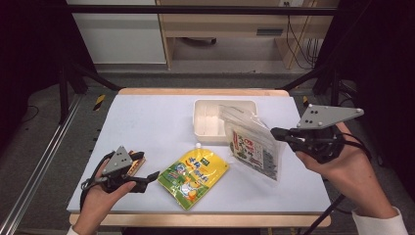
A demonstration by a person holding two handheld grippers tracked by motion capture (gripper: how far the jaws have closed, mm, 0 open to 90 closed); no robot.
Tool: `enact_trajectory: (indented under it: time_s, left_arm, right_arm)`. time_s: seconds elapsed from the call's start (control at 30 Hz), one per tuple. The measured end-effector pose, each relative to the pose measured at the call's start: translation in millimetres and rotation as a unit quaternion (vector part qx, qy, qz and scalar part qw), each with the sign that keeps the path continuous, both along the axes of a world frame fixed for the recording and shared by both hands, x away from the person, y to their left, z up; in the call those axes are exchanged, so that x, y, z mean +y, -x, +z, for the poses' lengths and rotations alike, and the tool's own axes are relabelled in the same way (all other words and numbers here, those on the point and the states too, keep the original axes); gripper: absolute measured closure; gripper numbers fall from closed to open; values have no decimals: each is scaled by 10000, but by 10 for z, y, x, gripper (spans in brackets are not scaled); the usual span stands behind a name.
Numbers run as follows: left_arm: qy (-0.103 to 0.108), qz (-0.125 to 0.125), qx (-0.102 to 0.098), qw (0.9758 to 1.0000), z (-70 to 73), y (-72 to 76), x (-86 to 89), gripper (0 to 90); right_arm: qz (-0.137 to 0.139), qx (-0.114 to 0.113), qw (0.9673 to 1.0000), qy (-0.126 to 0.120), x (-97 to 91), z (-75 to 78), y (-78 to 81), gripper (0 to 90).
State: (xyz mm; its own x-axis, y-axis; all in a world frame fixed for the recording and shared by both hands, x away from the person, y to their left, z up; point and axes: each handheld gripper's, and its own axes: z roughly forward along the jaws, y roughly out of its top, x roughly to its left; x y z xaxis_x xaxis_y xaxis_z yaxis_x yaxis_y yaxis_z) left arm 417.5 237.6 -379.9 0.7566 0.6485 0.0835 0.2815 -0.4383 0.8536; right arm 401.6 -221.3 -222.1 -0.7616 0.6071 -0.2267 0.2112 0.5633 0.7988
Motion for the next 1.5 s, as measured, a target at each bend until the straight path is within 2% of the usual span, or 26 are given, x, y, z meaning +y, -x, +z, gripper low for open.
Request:
enact_trajectory:
  time_s: [0.13, 0.3, 0.37, 0.53, 0.6, 0.63, 0.73, 0.87, 1.13, 1.33, 1.5]
  left_arm:
    - [-71, -168, -129, 9998, 181, -47, -88, 166]
    - [-281, -295, -331, 9986, 394, -136, -209, 164]
    - [-265, -348, -410, 9982, 481, -147, -255, 164]
    - [-520, -491, -628, 9955, 718, -178, -334, 164]
    - [-646, -507, -724, 9940, 805, -189, -361, 165]
    - [-702, -521, -772, 9932, 847, -189, -371, 165]
    - [-692, -558, -902, 9919, 946, -176, -394, 166]
    - [-725, -600, -1005, 9905, 1034, -184, -422, 167]
    - [-821, -723, -1280, 9857, 1194, -203, -514, 172]
    - [-892, -755, -1365, 9837, 1278, -252, -524, 184]
    - [-971, -808, -1362, 9826, 1288, -299, -545, 190]
  right_arm:
    - [99, -95, 9999, 8, 48, 87, -6, 899]
    - [220, -62, 9996, -160, 83, 153, -74, 899]
    - [310, -31, 9994, -156, 131, 158, -99, 899]
    - [556, 37, 9984, -44, 306, 160, -169, 899]
    - [670, 57, 9977, 36, 434, 161, -214, 899]
    - [670, 57, 9977, 36, 434, 161, -214, 899]
    - [739, 74, 9972, 64, 528, 139, -237, 899]
    - [772, 135, 9969, 82, 604, 89, -276, 899]
    - [868, 196, 9960, 86, 710, 62, -319, 899]
    - [946, 217, 9952, 140, 808, 84, -344, 899]
    - [995, 228, 9947, 149, 858, 91, -361, 899]
